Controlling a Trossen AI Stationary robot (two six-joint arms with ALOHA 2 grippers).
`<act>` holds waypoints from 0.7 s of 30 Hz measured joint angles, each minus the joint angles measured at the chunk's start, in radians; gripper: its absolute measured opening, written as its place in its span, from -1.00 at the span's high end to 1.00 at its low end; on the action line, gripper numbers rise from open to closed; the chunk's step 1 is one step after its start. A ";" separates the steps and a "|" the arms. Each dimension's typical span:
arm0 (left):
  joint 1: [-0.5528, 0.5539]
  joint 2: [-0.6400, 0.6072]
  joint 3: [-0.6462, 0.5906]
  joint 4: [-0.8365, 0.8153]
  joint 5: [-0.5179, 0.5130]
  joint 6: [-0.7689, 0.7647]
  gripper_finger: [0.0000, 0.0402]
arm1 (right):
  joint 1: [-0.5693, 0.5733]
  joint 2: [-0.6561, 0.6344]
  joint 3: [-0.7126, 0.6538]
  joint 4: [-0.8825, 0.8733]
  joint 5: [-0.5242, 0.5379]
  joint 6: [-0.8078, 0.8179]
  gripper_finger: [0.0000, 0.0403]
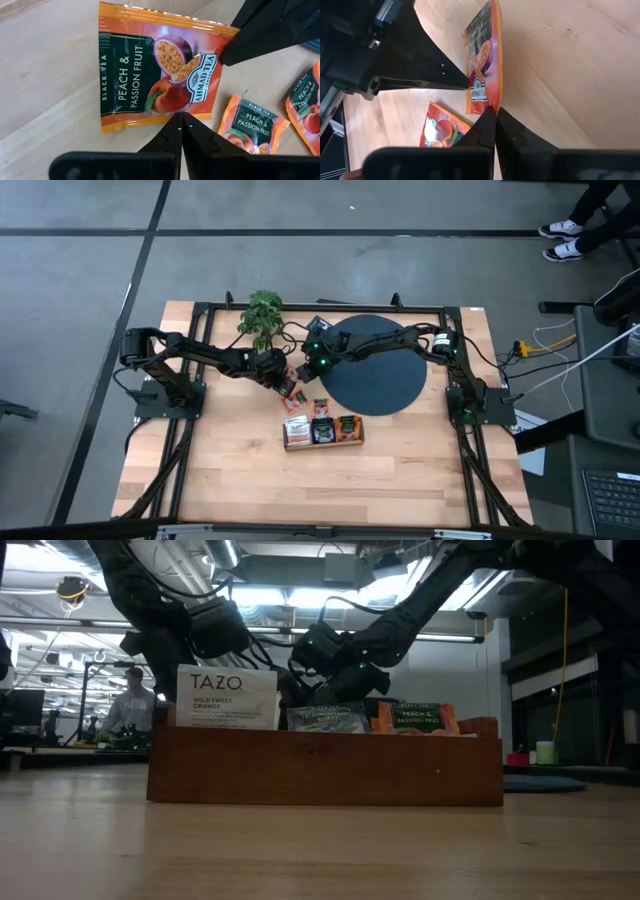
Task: Pick & Place Tea
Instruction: Put the top orange tea bag into the right section of the wooden organizer
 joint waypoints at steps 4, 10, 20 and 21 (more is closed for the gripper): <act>0.002 -0.001 0.000 0.001 0.031 0.014 0.98 | 0.000 0.000 0.000 -0.013 -0.003 -0.003 0.98; 0.000 -0.064 -0.002 -0.003 0.077 0.076 0.89 | 0.000 0.000 0.000 -0.046 -0.038 -0.023 0.98; 0.009 -0.235 -0.002 -0.233 -0.024 0.128 0.43 | 0.000 -0.003 0.000 -0.071 -0.080 -0.086 0.99; 0.013 -0.249 -0.002 -0.247 -0.026 0.128 0.39 | 0.000 -0.004 0.000 -0.071 -0.080 -0.103 0.99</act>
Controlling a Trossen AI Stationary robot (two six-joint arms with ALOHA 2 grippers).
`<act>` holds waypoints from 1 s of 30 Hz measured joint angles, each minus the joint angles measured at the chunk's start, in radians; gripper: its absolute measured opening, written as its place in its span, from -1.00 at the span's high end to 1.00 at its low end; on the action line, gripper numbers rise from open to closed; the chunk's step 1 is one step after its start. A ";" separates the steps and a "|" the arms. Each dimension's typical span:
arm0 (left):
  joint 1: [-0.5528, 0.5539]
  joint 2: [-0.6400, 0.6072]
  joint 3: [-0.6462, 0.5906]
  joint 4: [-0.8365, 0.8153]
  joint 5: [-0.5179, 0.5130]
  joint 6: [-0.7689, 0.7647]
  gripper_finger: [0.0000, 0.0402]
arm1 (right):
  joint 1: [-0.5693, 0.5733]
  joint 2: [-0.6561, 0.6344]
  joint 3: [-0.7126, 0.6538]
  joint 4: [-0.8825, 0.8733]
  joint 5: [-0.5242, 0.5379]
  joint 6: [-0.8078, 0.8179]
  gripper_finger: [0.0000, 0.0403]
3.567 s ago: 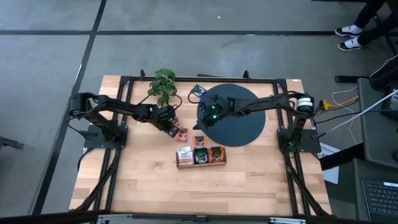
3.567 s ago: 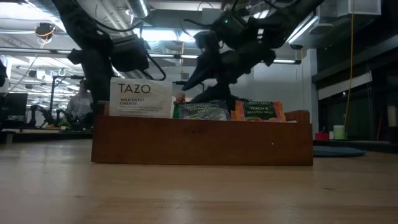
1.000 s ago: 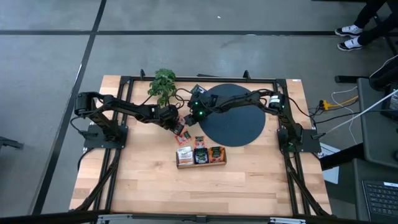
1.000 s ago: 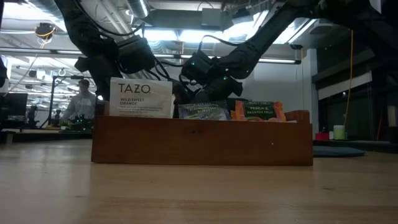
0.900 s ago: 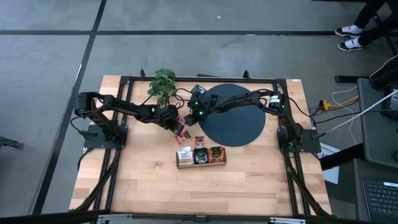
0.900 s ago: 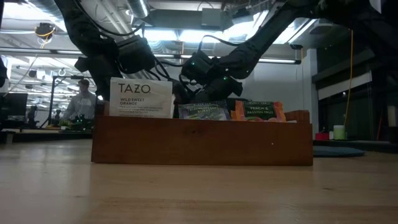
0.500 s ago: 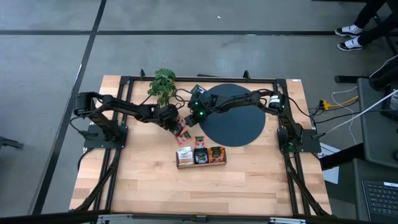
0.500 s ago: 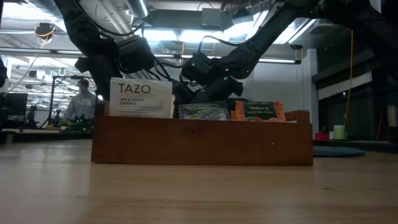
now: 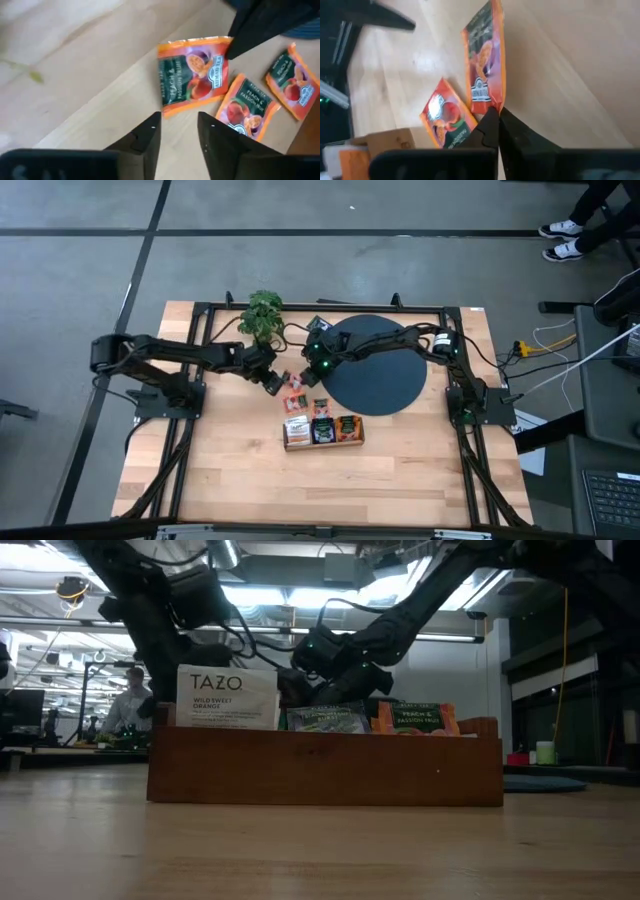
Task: Pick & Place Tea
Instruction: Put the top orange tea bag into the right section of the wooden organizer
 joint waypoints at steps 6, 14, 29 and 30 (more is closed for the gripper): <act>0.054 -0.085 -0.006 -0.006 0.031 0.055 0.18 | 0.000 -0.015 -0.001 0.001 -0.028 -0.096 0.99; 0.167 -0.157 -0.135 0.135 0.183 0.027 0.04 | 0.000 -0.016 -0.001 0.004 -0.078 -0.142 0.99; 0.190 -0.165 -0.410 0.607 0.282 -0.068 0.01 | 0.000 -0.017 -0.001 0.033 -0.163 -0.135 0.99; 0.190 -0.165 -0.424 0.637 0.292 -0.068 0.01 | 0.000 -0.017 0.001 0.034 -0.171 -0.132 0.99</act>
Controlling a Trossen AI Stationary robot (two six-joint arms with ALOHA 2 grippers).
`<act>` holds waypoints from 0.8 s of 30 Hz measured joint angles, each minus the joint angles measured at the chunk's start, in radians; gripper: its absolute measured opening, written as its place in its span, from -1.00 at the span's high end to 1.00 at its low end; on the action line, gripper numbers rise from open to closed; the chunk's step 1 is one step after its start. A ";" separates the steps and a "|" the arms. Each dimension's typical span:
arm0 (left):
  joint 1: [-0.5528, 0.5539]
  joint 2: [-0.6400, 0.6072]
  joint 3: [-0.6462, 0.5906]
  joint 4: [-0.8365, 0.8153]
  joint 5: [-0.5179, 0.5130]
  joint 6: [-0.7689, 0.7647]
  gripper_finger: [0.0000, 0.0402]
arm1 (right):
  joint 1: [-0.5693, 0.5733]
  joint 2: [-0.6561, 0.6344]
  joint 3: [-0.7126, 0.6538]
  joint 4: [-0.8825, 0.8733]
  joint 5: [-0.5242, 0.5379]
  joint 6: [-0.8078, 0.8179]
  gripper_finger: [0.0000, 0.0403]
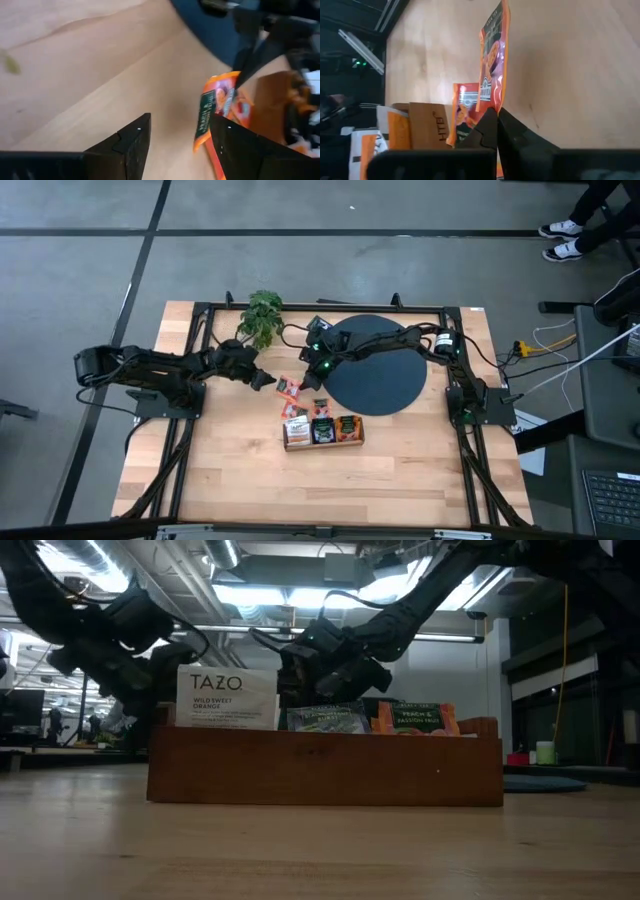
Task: Pick & Place Tea
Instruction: Put the top orange tea bag into the right section of the wooden organizer
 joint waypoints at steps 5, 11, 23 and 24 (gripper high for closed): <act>-0.001 0.000 -0.058 0.163 0.028 -0.025 0.01 | 0.000 0.000 0.027 -0.002 -0.006 0.000 0.99; -0.001 0.001 -0.096 0.278 0.038 -0.057 0.01 | 0.000 -0.001 0.081 0.000 -0.005 -0.001 0.99; -0.001 0.001 -0.105 0.398 0.052 -0.113 0.35 | 0.000 -0.002 0.135 -0.005 0.009 -0.001 0.99; -0.001 0.001 -0.105 0.397 0.058 -0.120 0.44 | 0.000 -0.002 0.135 -0.011 0.019 -0.001 0.99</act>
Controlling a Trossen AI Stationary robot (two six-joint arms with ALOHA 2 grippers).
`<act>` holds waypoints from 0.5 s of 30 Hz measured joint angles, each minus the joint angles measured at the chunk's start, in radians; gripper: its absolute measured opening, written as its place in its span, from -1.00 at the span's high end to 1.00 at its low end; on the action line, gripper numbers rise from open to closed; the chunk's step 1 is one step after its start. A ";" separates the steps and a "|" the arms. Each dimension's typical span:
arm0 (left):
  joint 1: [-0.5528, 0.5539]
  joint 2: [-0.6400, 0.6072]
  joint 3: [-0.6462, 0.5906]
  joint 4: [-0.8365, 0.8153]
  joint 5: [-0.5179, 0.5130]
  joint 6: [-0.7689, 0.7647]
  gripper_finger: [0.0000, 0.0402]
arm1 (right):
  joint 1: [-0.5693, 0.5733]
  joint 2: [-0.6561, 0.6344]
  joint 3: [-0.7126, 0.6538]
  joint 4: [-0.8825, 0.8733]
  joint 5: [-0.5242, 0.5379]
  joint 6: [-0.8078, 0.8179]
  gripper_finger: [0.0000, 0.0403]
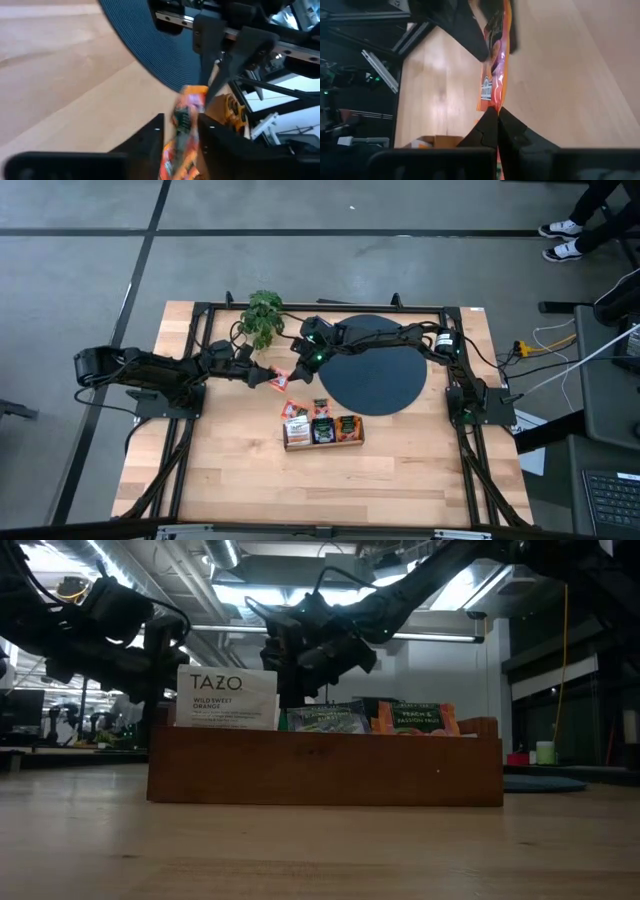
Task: Pick & Place Tea
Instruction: Put the top orange tea bag into the right section of the wooden organizer
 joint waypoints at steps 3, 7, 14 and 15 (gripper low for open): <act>0.000 0.000 0.000 0.000 0.035 -0.015 0.69 | -0.002 0.000 0.000 -0.015 0.015 -0.002 0.99; -0.020 0.000 0.000 0.004 0.041 -0.049 0.96 | -0.006 0.000 0.000 -0.017 0.016 0.018 0.98; -0.097 0.000 0.001 0.000 0.010 -0.114 0.98 | -0.009 0.000 0.000 -0.020 -0.047 0.079 0.84; -0.112 0.000 0.003 -0.001 -0.004 -0.117 0.98 | -0.010 0.000 0.000 -0.020 -0.073 0.099 0.82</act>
